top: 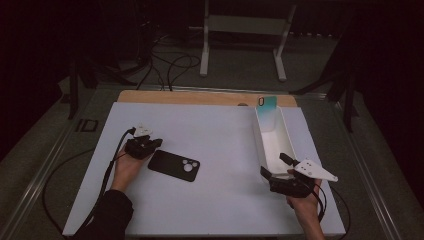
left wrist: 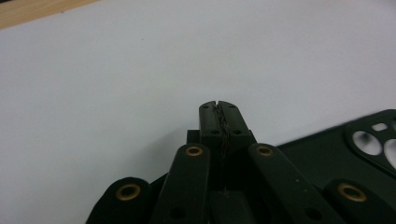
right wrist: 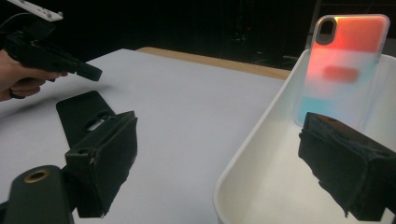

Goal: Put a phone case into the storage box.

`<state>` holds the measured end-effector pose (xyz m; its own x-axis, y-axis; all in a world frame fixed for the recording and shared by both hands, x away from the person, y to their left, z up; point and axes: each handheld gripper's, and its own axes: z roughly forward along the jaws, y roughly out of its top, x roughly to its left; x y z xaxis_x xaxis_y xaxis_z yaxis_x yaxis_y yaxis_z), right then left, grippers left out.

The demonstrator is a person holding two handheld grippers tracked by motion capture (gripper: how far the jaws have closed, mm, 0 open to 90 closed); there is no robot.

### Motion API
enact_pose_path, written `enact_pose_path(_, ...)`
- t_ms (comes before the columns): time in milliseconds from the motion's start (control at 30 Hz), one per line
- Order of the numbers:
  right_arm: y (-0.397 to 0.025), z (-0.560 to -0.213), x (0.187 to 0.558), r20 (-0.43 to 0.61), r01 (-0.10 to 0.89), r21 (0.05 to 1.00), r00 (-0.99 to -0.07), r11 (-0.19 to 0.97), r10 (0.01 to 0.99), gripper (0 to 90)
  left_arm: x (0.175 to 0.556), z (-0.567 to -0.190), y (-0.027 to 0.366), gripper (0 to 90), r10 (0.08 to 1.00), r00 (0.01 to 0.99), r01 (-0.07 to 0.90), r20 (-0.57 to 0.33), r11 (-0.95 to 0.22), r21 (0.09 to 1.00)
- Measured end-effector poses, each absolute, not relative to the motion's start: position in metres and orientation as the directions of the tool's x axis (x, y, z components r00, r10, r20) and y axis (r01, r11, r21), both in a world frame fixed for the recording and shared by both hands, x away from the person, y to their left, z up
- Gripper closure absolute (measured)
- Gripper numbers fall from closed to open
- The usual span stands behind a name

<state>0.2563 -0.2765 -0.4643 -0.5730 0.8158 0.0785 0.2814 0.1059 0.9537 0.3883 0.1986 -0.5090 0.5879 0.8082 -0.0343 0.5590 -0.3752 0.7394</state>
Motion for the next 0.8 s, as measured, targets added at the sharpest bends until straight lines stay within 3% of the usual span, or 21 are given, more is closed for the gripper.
enact_pose_path(800,-0.276,-0.465,0.255,0.075,0.279,0.954,-0.575,0.108,0.815,11.7,0.391,-0.520,0.194,90.0,0.799,0.600,0.611,-0.042,-0.424,0.669)
